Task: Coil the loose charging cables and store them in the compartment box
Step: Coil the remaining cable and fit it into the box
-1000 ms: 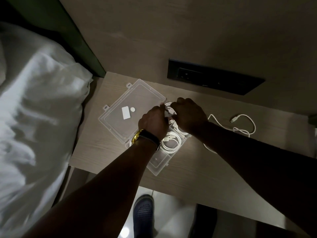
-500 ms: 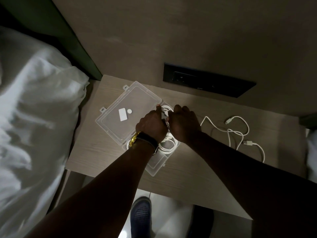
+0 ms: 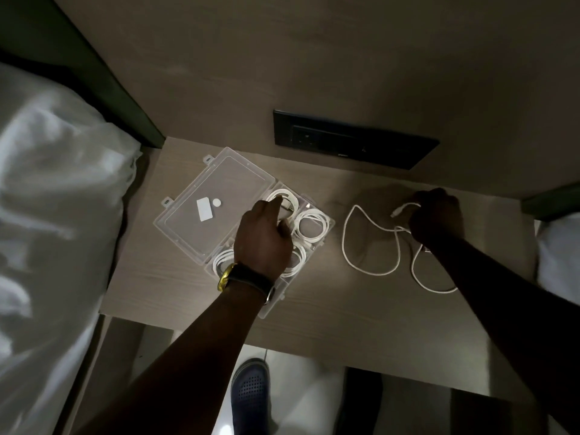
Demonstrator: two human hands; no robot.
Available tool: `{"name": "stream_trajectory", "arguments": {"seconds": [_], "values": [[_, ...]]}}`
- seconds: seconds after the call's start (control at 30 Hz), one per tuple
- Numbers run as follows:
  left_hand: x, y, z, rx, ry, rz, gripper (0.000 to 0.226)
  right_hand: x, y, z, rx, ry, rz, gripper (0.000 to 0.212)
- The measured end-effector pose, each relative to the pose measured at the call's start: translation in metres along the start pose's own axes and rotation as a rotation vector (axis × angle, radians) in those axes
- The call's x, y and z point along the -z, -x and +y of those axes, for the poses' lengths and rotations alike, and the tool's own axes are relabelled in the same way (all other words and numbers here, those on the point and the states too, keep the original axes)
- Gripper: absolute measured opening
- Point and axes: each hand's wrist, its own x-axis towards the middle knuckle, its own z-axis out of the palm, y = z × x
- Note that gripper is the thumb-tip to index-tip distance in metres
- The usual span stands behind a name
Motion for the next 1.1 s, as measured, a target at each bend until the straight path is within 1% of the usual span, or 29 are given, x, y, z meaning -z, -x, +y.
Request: {"name": "stream_trajectory", "arguments": {"seconds": [0.03,0.07,0.1,0.13,0.2,0.23,0.3,0.33,0.4,0.47,0.5,0.57,0.63,0.67,0.7,0.73,0.77,0.8,0.83,0.87,0.9,0.93,0.97,1.0,1.03,1.07,1.1], "values": [[-0.001,0.002,0.007,-0.011,0.028,0.017,0.04,-0.002,0.001,0.01,-0.023,0.049,-0.039,0.029],[-0.002,0.005,0.016,-0.019,0.071,0.025,0.038,-0.001,0.005,0.015,-0.007,0.106,-0.065,0.027],[-0.004,0.009,0.027,-0.027,0.128,0.019,0.035,0.002,0.009,0.017,0.054,0.156,-0.07,0.026],[-0.007,0.013,0.039,-0.041,0.196,0.0,0.031,0.005,0.014,0.018,0.161,0.167,-0.047,0.024],[-0.014,0.02,0.064,-0.074,0.332,-0.065,0.025,0.019,0.028,0.013,0.362,0.01,0.013,0.02],[-0.016,0.021,0.077,-0.06,0.396,-0.133,0.025,0.029,0.038,0.009,0.478,-0.089,0.041,0.018],[-0.018,0.02,0.101,0.016,0.476,-0.329,0.029,0.049,0.055,-0.002,0.669,-0.26,0.048,0.016],[-0.017,0.018,0.111,0.05,0.511,-0.428,0.029,0.057,0.061,-0.006,0.702,-0.345,0.05,0.015],[-0.013,0.018,0.131,0.153,0.68,-0.547,0.034,0.073,0.067,-0.011,0.626,-0.534,0.067,0.014],[-0.005,0.021,0.147,0.337,0.95,-0.619,0.028,0.085,0.07,-0.011,0.524,-0.69,0.081,0.014],[0.001,0.023,0.153,0.445,1.104,-0.654,0.024,0.089,0.072,-0.011,0.511,-0.742,0.077,0.015],[0.009,0.025,0.16,0.629,1.364,-0.708,0.021,0.094,0.077,-0.01,0.538,-0.813,0.051,0.02],[0.016,0.024,0.163,0.724,1.463,-0.798,0.024,0.095,0.083,-0.009,0.565,-0.834,0.041,0.023],[0.019,0.024,0.165,0.75,1.501,-0.847,0.025,0.096,0.086,-0.009,0.526,-0.864,0.03,0.022],[0.022,0.023,0.167,0.771,1.586,-0.867,0.025,0.095,0.089,-0.007,0.44,-0.92,-0.003,0.022],[0.025,0.021,0.168,0.788,1.729,-0.841,0.024,0.095,0.094,-0.006,0.313,-1.012,-0.069,0.021],[0.028,0.018,0.168,0.775,1.901,-0.768,0.022,0.095,0.101,-0.006,0.194,-1.106,-0.161,0.02],[0.031,0.013,0.166,0.733,2.036,-0.657,0.022,0.092,0.111,-0.004,0.117,-1.156,-0.275,0.017],[0.034,0.007,0.163,0.668,2.109,-0.537,0.023,0.088,0.124,-0.001,0.116,-1.16,-0.397,0.014],[0.037,0.0,0.161,0.597,2.103,-0.428,0.024,0.085,0.138,0.002,0.164,-1.109,-0.518,0.017],[0.038,-0.006,0.158,0.54,2.018,-0.339,0.024,0.083,0.152,0.006,0.256,-1.025,-0.611,0.023],[0.035,-0.01,0.156,0.49,1.84,-0.273,0.024,0.086,0.163,0.01,0.345,-0.941,-0.671,0.028],[0.032,-0.01,0.155,0.434,1.592,-0.245,0.023,0.092,0.168,0.014,0.423,-0.868,-0.659,0.028],[0.029,-0.006,0.156,0.357,1.334,-0.267,0.02,0.102,0.166,0.02,0.458,-0.866,-0.619,0.025],[0.024,0.002,0.158,0.258,1.135,-0.339,0.019,0.115,0.157,0.026,0.497,-0.841,-0.514,0.022],[0.02,0.012,0.161,0.164,1.0,-0.443,0.02,0.129,0.143,0.03,0.558,-0.74,-0.367,0.021],[0.016,0.023,0.164,0.115,0.917,-0.543,0.023,0.142,0.128,0.032,0.63,-0.591,-0.206,0.023]]}}
